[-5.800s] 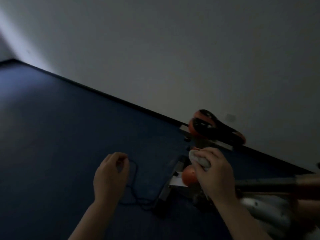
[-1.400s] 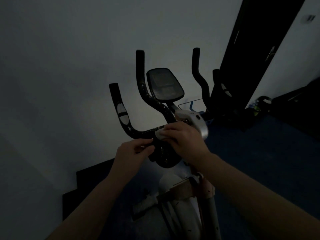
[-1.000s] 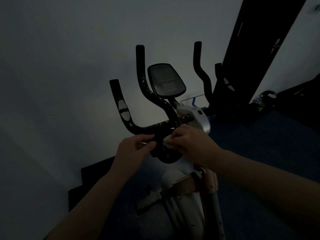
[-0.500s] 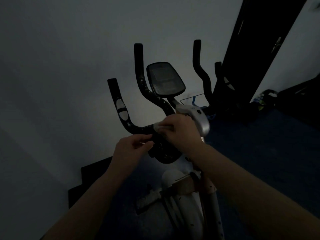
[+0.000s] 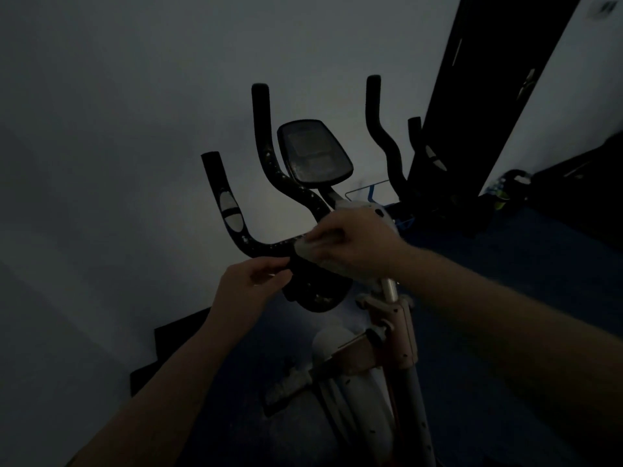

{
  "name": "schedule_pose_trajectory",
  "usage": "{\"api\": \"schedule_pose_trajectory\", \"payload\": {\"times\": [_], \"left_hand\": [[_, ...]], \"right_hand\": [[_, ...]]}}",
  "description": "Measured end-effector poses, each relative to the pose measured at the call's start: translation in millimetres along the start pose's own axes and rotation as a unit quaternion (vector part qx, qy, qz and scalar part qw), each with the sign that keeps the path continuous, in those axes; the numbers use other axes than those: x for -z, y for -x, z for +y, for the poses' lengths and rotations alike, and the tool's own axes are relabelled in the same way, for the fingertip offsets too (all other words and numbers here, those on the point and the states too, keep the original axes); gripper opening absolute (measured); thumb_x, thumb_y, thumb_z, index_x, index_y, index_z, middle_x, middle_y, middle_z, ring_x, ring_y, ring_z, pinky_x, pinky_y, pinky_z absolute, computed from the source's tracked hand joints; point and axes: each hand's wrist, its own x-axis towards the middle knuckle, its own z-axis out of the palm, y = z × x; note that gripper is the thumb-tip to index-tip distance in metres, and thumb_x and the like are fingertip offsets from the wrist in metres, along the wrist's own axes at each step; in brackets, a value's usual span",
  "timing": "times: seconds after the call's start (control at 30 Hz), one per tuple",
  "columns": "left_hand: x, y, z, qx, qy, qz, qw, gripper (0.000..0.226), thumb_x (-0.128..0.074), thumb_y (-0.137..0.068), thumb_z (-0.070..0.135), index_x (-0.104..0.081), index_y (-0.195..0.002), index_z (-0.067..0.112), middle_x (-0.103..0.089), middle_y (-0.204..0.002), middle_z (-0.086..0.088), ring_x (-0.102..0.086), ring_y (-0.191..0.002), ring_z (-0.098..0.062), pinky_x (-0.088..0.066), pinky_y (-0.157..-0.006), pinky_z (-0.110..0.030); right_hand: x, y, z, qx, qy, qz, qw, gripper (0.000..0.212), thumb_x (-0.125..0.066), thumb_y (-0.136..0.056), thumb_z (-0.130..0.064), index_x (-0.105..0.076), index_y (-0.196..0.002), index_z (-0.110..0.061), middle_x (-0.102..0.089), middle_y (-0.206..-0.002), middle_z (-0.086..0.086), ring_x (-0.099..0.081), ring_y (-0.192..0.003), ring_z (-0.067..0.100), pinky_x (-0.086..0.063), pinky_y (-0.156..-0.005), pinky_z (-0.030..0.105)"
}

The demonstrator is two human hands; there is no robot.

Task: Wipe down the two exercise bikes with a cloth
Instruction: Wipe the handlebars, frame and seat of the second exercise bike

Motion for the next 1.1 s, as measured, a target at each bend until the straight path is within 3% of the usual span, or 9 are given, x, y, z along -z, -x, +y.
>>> {"api": "schedule_pose_trajectory", "payload": {"times": [0.1,0.23,0.37,0.47,0.57,0.7,0.87,1.0,1.1], "left_hand": [[-2.0,1.6,-2.3,0.043,0.069,0.004,0.997,0.024,-0.069,-0.081,0.011,-0.071,-0.105,0.013,-0.073,-0.098,-0.003,-0.069,-0.093,-0.016,-0.055,-0.078,-0.021],[-4.5,4.5,-3.0,0.05,0.08,0.011,0.995,0.024,-0.068,-0.082,0.013,-0.07,-0.106,0.014,-0.072,-0.1,0.0,-0.068,-0.091,-0.009,-0.051,-0.071,-0.013],[-6.1,6.0,-2.1,0.046,0.091,0.018,0.995,0.022,-0.068,-0.081,0.011,-0.071,-0.104,0.011,-0.073,-0.095,0.005,-0.068,-0.08,0.0,-0.05,-0.064,-0.009],[-7.0,6.2,-0.5,0.043,0.093,0.024,0.994,0.024,-0.068,-0.081,0.008,-0.071,-0.105,0.008,-0.072,-0.095,-0.001,-0.067,-0.075,0.002,-0.049,-0.062,-0.008],[-6.5,5.6,1.2,0.043,0.094,0.024,0.994,0.023,-0.068,-0.081,0.007,-0.071,-0.104,0.007,-0.072,-0.094,-0.004,-0.067,-0.073,0.002,-0.048,-0.061,-0.008],[-5.5,5.8,0.2,0.033,0.078,0.017,0.996,0.023,-0.068,-0.081,0.009,-0.071,-0.104,0.009,-0.072,-0.093,0.0,-0.068,-0.078,0.001,-0.048,-0.062,-0.008],[-5.2,4.9,1.6,0.042,0.089,0.014,0.995,0.025,-0.068,-0.081,0.008,-0.07,-0.106,0.006,-0.073,-0.093,-0.005,-0.068,-0.075,0.0,-0.048,-0.061,-0.008],[-4.5,5.0,1.8,0.043,0.086,0.017,0.995,0.026,-0.068,-0.081,0.009,-0.07,-0.107,0.007,-0.073,-0.095,-0.007,-0.068,-0.076,0.0,-0.048,-0.061,-0.007],[-4.0,5.6,2.0,0.03,0.061,0.016,0.998,0.025,-0.068,-0.082,0.01,-0.071,-0.106,0.01,-0.073,-0.097,-0.006,-0.068,-0.082,-0.003,-0.048,-0.064,-0.007]], "right_hand": [[-45.3,3.7,-13.8,-0.108,-0.097,0.126,0.981,0.021,-0.068,-0.085,-0.021,-0.071,-0.104,-0.015,-0.07,-0.098,0.0,-0.059,-0.083,0.001,-0.05,-0.081,0.017],[-69.7,16.1,-21.7,-0.11,-0.201,0.192,0.954,0.017,-0.07,-0.082,-0.01,-0.074,-0.099,-0.011,-0.072,-0.096,0.002,-0.054,-0.074,-0.015,-0.041,-0.075,-0.002],[-51.4,28.1,-13.2,-0.072,-0.205,0.089,0.972,0.019,-0.074,-0.08,-0.017,-0.074,-0.099,-0.013,-0.071,-0.093,-0.002,-0.063,-0.081,-0.007,-0.05,-0.077,0.01],[-20.1,24.1,1.1,-0.043,-0.068,-0.07,0.994,0.019,-0.073,-0.081,-0.021,-0.074,-0.1,-0.017,-0.071,-0.097,-0.002,-0.065,-0.088,0.006,-0.053,-0.083,0.02],[-14.9,11.3,-0.3,-0.022,-0.03,0.0,0.999,0.014,-0.071,-0.084,-0.027,-0.075,-0.095,-0.019,-0.071,-0.092,-0.003,-0.062,-0.08,0.005,-0.049,-0.074,0.02],[-52.0,19.4,-17.1,-0.056,-0.173,0.084,0.98,0.015,-0.071,-0.083,-0.029,-0.076,-0.086,-0.015,-0.072,-0.081,-0.001,-0.067,-0.074,0.007,-0.057,-0.07,0.026],[-6.4,18.7,8.7,-0.031,-0.055,-0.132,0.989,0.017,-0.074,-0.081,-0.017,-0.075,-0.098,-0.017,-0.073,-0.099,-0.002,-0.065,-0.089,0.006,-0.052,-0.083,0.02],[-37.1,14.4,3.0,0.064,0.157,-0.006,0.985,0.016,-0.072,-0.08,-0.013,-0.073,-0.095,-0.017,-0.069,-0.095,0.003,-0.061,-0.089,0.021,-0.054,-0.074,0.036],[-75.2,47.3,5.9,0.044,0.112,0.161,0.979,0.032,-0.077,-0.068,-0.002,-0.071,-0.099,-0.011,-0.071,-0.097,0.004,-0.063,-0.085,0.023,-0.054,-0.069,0.033]]}}
